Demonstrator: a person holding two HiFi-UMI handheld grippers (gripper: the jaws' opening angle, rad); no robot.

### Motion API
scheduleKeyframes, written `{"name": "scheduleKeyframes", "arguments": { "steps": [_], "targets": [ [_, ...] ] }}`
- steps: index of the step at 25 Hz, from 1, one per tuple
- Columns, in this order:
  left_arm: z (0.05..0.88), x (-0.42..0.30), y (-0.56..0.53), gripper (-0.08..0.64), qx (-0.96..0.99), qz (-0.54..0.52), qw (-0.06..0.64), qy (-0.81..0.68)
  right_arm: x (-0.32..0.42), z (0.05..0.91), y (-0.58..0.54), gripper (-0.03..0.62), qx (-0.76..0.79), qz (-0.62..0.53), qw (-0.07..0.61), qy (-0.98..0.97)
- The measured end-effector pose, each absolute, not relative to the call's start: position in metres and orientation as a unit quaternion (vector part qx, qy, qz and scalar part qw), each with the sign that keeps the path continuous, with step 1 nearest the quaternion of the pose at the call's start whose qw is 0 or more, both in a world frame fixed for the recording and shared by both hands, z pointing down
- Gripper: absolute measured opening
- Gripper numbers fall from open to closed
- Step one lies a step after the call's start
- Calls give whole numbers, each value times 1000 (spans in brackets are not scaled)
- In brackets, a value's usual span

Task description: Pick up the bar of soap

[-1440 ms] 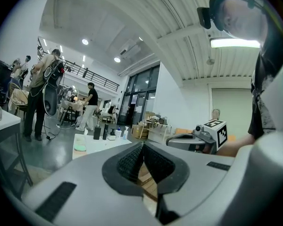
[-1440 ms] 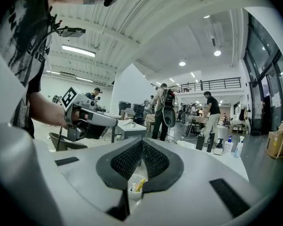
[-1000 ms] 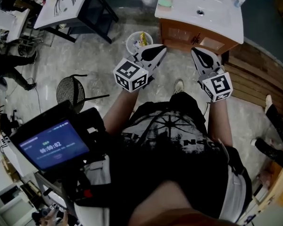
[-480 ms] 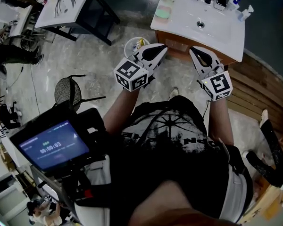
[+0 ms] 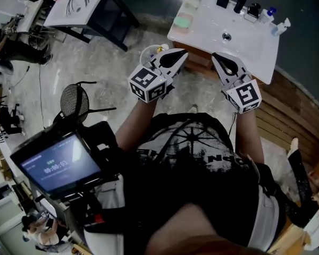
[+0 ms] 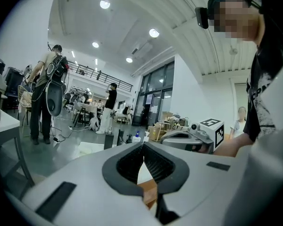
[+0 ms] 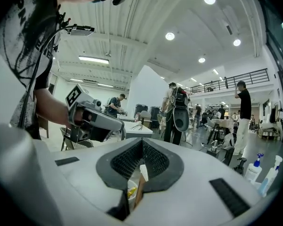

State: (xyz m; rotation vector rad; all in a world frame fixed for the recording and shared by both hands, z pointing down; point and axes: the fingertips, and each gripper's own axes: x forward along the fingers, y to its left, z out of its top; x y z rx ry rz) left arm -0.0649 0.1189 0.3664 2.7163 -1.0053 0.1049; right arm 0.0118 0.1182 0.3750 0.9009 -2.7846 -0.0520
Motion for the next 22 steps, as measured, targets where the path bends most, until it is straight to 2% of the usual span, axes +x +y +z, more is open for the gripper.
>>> {"name": "scheduleKeyframes", "arguments": {
  "steps": [22],
  "targets": [
    [372, -47, 93, 12, 925, 44, 125, -355, 37, 382, 97, 15, 303, -11, 102, -948]
  ]
}}
